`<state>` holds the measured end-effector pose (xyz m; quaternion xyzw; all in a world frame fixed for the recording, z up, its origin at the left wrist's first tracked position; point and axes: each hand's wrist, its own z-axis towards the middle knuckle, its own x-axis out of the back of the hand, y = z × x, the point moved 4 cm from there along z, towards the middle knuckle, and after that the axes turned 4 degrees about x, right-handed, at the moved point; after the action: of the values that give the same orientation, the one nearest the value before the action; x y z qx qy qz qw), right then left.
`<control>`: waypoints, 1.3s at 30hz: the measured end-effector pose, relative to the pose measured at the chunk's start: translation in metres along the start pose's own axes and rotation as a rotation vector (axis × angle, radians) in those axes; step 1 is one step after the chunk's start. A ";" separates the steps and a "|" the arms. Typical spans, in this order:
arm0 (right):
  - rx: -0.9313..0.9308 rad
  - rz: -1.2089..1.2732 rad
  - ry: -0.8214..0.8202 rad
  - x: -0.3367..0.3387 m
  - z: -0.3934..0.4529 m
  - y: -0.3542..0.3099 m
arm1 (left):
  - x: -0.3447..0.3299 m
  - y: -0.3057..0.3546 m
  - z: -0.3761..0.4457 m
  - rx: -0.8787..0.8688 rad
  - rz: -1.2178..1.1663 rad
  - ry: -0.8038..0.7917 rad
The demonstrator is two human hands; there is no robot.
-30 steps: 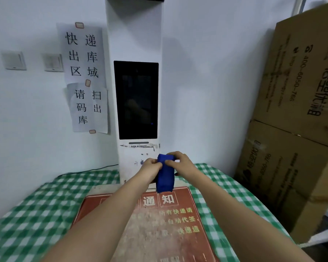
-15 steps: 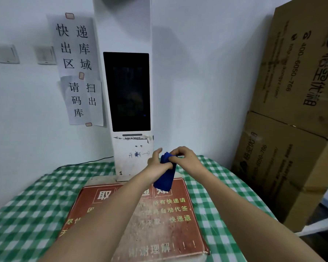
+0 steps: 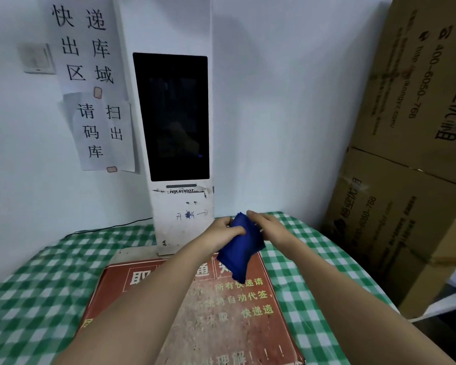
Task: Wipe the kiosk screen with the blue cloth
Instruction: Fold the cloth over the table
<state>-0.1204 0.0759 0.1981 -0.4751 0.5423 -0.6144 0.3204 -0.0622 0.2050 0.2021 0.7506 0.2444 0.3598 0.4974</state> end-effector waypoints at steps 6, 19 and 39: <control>-0.320 0.228 -0.057 0.011 0.014 0.044 | -0.007 -0.017 0.039 0.170 -0.362 -0.015; -0.467 0.412 0.016 0.035 0.121 0.118 | -0.078 -0.038 0.161 0.194 -0.071 0.238; -0.605 0.537 0.007 0.111 0.183 0.233 | -0.147 -0.109 0.260 0.427 -0.201 0.194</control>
<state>-0.0166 -0.1392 -0.0092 -0.3870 0.8046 -0.3233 0.3135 0.0488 -0.0082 -0.0064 0.7725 0.4347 0.3194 0.3351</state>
